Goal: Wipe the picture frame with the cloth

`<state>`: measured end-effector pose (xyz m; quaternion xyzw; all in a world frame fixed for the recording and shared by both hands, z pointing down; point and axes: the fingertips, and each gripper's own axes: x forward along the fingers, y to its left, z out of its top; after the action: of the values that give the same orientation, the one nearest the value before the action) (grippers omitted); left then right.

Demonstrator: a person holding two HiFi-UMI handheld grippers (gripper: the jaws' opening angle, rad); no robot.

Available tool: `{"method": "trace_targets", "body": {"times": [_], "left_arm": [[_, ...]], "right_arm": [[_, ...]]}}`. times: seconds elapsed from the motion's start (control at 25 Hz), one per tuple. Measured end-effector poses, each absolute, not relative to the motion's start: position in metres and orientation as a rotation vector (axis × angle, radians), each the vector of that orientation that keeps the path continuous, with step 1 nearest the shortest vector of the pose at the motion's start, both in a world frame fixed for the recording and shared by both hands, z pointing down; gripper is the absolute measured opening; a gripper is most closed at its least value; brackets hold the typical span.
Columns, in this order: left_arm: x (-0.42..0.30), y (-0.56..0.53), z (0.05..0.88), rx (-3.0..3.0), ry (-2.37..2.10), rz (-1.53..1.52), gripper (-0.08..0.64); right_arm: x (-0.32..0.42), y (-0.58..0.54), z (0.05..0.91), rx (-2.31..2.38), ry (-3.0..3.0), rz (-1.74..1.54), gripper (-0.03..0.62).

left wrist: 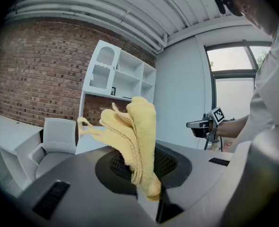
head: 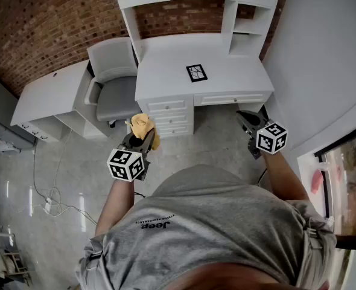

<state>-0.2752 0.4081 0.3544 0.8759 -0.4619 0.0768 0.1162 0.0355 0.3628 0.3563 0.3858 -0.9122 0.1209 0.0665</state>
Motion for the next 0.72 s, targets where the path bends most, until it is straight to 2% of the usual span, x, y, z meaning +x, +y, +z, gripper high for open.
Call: {"method": "trace_targets", "body": {"times": [0.72], "left_arm": [[-0.260, 0.388, 0.351, 2.553, -1.372, 0.226, 0.081]], "right_arm": [[0.045, 0.337, 0.355, 1.148, -2.785, 0.409, 0.015]]}}
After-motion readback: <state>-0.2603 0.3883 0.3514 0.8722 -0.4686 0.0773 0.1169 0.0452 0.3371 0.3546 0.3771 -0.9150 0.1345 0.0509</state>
